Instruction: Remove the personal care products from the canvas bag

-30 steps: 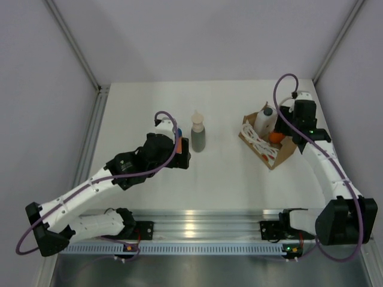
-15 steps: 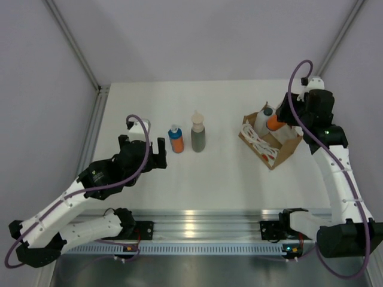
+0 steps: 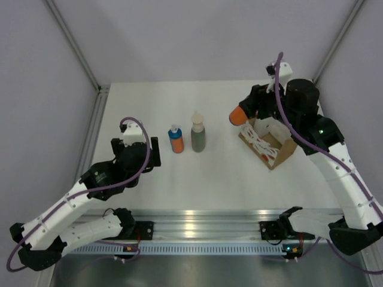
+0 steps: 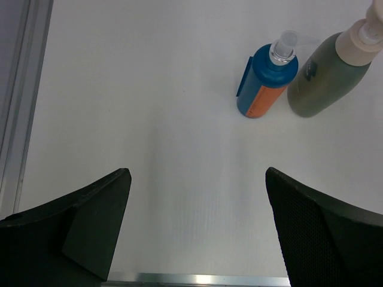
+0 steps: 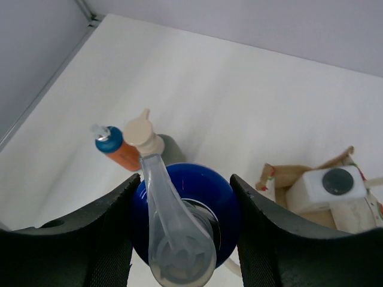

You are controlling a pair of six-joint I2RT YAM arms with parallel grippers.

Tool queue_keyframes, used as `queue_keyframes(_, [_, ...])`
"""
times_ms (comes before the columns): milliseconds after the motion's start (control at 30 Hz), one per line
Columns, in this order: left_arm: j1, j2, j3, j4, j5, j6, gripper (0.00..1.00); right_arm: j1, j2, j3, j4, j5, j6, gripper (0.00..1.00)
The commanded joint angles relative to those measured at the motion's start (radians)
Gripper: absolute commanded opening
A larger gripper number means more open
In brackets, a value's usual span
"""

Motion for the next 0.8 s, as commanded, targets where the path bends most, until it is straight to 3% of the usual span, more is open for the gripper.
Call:
queue_keyframes(0, [0.017,-0.018,-0.018,-0.012,-0.037,-0.018,0.98,0.121,0.043,0.112,0.046,0.084,-0.023,0.0])
queue_keyframes(167, [0.018,-0.056,-0.026,-0.014,-0.054,-0.027,0.98,0.316,0.124,0.116,0.046,0.156,-0.037,0.0])
queue_keyframes(467, [0.086,-0.148,-0.027,-0.015,-0.101,-0.059,0.98,0.533,0.228,0.019,0.178,0.156,-0.028,0.0])
queue_keyframes(767, [0.176,-0.188,-0.027,-0.008,-0.083,-0.067,0.98,0.636,0.362,-0.114,0.508,0.098,-0.079,0.0])
